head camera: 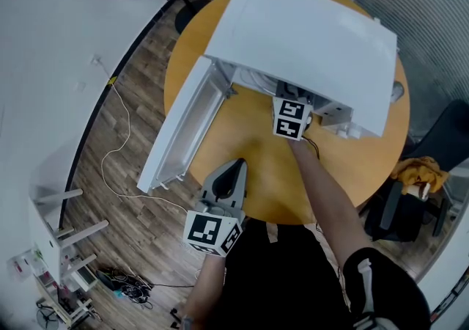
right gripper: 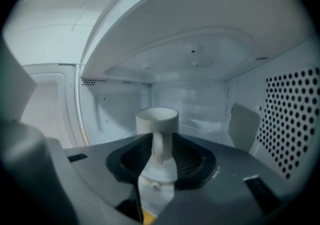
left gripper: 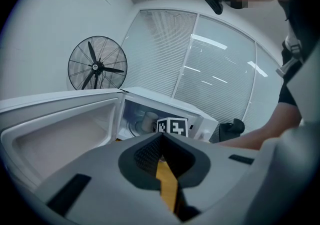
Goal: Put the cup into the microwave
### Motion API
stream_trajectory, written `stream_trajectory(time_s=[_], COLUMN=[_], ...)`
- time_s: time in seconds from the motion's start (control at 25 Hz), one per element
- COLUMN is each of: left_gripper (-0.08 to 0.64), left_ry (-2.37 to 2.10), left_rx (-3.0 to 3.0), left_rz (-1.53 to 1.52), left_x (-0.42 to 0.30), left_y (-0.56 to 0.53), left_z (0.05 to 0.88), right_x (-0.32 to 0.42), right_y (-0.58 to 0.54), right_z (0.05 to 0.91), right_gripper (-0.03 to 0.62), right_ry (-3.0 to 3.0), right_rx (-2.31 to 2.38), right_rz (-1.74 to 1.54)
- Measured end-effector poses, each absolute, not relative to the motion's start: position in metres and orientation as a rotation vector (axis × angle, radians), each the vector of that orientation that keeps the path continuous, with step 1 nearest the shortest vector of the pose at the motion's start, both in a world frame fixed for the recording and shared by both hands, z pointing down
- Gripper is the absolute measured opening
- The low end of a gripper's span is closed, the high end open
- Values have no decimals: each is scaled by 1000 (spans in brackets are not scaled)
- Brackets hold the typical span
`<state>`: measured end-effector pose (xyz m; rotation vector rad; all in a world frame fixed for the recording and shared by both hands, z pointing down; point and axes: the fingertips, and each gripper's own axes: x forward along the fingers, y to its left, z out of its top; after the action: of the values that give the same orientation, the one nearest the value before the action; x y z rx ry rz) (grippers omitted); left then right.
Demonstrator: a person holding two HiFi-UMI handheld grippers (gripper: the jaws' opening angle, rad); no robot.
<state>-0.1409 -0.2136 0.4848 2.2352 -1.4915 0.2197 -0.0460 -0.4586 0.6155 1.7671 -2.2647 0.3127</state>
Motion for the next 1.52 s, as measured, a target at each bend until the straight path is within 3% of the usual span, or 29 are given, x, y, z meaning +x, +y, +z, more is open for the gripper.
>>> stream_trajectory(time_s=[0.2,0.72,1.52], left_gripper=[-5,-5,-5], left_ry=[-1504,-1578,-1632], left_rx=[2237,2231,2246], left_rz=[214,180,178], left_x=[-139,-116,-118], left_y=[-211,-186,-115], left_z=[480,469,453], right_x=[-45,-51,-55], right_y=[-453,-395,-266], right_z=[613,611,582], right_gripper=[153,161,94], right_ry=[-2279,-2345,-2392], right_rx=[1741,1554,1311], right_rz=[340,350,288])
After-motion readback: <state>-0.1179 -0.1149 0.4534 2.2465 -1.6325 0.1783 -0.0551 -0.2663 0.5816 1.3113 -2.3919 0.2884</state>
